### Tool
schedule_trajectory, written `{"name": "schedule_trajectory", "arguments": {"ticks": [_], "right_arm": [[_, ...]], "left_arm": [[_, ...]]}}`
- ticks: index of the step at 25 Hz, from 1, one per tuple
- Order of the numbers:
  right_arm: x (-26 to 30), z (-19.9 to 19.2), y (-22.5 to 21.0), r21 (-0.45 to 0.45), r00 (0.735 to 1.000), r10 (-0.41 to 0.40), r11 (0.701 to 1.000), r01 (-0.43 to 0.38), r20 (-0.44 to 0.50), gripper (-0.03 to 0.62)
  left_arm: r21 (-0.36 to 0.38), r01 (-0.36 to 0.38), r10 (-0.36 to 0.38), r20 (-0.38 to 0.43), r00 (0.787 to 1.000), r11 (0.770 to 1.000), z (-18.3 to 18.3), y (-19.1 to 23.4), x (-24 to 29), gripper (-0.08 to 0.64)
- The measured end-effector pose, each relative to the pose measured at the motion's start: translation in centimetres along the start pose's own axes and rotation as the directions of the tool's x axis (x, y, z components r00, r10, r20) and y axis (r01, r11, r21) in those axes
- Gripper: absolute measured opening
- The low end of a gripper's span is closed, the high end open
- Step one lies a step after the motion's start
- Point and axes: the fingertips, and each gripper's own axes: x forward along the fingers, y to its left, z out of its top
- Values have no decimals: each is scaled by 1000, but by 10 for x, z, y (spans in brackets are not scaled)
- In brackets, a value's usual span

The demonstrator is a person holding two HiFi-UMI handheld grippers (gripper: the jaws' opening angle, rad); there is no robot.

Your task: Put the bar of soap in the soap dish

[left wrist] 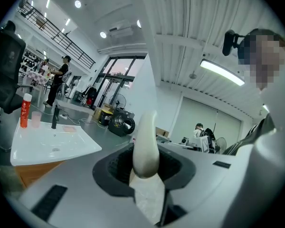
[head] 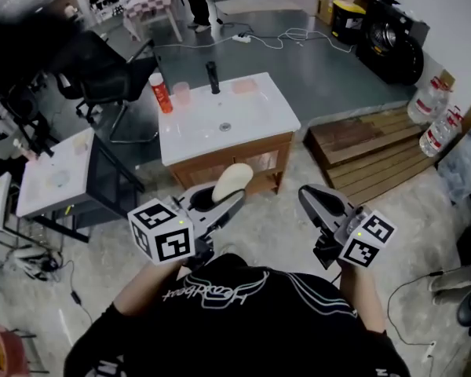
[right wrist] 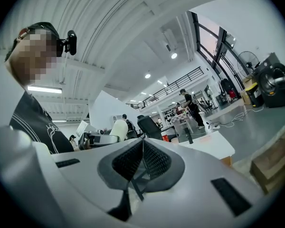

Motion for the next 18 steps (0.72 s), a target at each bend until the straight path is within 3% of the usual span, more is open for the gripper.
{"name": "schedule_trajectory", "arguments": {"ticks": [9, 18], "right_arm": [[16, -1, -34, 31, 999, -47, 998, 47, -2, 28], [68, 4, -105, 64, 996, -84, 994, 86, -36, 28]], "left_arm": [[-43, 38, -39, -20, 999, 998, 2, 31, 23, 127], [-109, 38, -41, -21, 999, 993, 23, 117, 71, 127]]}}
